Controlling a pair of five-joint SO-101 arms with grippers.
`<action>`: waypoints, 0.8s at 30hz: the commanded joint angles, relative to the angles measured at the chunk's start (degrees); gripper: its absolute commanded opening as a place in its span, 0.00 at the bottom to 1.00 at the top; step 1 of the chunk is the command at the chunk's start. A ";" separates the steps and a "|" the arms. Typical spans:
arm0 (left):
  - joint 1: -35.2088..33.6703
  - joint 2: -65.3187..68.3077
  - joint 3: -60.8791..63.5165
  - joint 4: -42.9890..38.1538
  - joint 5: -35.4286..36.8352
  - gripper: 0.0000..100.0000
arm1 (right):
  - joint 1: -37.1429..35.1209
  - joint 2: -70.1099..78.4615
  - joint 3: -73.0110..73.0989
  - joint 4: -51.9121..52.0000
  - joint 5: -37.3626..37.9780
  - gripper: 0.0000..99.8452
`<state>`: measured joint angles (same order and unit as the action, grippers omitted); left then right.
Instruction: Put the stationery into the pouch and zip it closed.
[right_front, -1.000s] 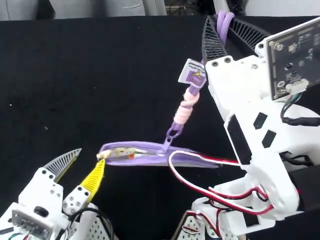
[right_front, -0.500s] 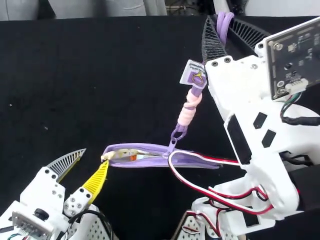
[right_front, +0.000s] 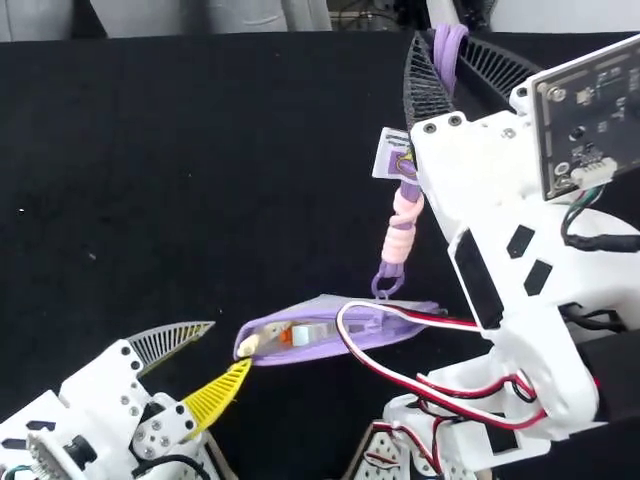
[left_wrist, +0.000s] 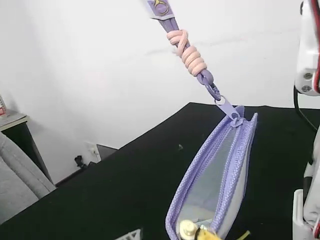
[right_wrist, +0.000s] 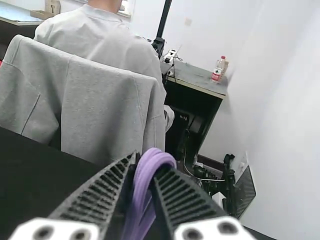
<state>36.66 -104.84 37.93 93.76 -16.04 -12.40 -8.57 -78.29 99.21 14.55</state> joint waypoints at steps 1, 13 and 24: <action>0.92 0.53 0.75 -0.44 -0.53 0.18 | 0.70 -0.48 -1.36 -0.62 -0.44 0.01; 5.23 0.62 3.03 -6.33 -0.18 0.03 | 0.70 -0.40 -0.92 -0.79 -0.53 0.01; 12.44 0.44 4.79 -6.86 -0.09 0.07 | 0.62 -0.22 -0.84 -0.88 -0.53 0.01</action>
<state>47.21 -104.84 42.51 87.69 -16.22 -12.40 -8.57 -78.29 99.21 14.55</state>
